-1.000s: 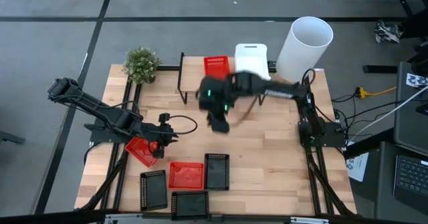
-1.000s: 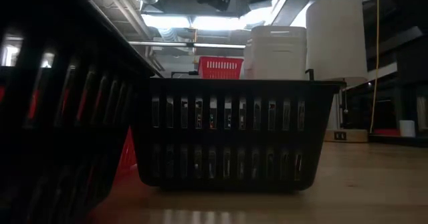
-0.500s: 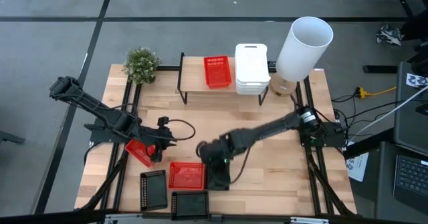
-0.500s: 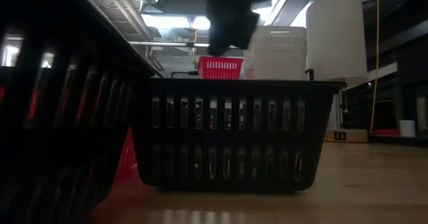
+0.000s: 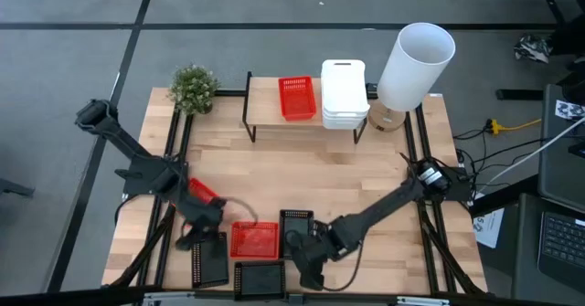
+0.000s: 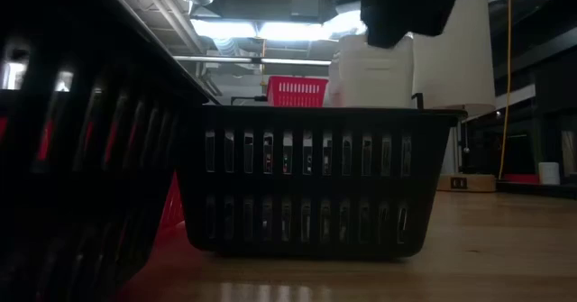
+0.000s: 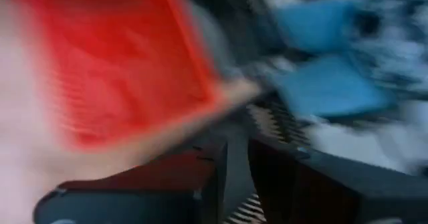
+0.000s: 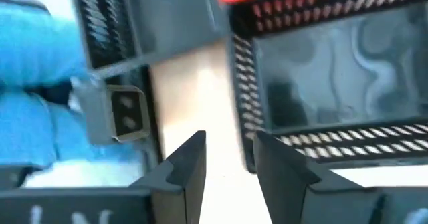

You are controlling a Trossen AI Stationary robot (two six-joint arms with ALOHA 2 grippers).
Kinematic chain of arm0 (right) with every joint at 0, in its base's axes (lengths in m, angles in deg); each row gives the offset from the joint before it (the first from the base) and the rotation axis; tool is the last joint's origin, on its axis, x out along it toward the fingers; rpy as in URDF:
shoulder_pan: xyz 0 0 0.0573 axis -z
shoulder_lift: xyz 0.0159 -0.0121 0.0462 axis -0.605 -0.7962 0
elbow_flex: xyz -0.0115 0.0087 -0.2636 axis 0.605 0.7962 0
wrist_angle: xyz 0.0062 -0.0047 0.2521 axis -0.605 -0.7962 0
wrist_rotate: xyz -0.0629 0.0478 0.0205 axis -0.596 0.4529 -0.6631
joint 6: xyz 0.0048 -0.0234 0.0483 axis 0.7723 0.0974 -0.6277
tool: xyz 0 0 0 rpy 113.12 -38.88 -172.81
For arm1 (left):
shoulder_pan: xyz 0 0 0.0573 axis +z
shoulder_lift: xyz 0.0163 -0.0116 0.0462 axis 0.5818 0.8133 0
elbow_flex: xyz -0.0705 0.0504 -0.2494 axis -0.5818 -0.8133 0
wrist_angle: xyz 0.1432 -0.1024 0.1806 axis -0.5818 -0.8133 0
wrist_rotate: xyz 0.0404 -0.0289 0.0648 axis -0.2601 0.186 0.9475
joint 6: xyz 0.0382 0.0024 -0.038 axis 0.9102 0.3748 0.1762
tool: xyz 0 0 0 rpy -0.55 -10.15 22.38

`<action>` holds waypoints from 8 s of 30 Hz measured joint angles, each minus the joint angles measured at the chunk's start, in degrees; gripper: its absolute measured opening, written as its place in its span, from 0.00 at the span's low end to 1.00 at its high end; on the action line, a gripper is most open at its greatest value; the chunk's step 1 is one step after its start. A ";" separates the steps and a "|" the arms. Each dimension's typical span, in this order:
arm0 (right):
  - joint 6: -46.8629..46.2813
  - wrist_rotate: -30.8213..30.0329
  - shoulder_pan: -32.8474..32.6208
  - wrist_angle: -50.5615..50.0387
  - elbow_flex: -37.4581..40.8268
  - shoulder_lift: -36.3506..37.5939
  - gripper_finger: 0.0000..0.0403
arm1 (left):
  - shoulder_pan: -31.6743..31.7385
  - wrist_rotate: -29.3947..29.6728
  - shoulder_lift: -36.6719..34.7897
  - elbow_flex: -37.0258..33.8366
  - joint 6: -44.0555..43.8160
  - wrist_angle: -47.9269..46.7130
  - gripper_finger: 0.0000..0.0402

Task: Stack baskets on shelf by color
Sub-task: Move the bins to the center of the table, then put the bottom right black bin on the shelf

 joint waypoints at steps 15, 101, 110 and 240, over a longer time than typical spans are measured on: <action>-5.52 -10.25 -3.22 1.59 -0.02 0.00 0.31 | -10.73 17.69 -0.94 -0.04 -13.42 -17.63 0.11; 8.07 -2.83 -1.10 31.36 -0.02 -10.04 0.25 | -5.55 30.33 -9.90 11.56 2.27 -24.37 0.11; 6.53 -9.98 2.44 22.32 -0.06 -10.97 0.25 | -5.60 31.43 -9.19 11.56 1.41 -24.10 0.11; 59.01 -1.88 39.56 -14.71 -32.35 -5.92 0.00 | 10.01 22.16 -38.31 -26.08 27.23 14.69 0.04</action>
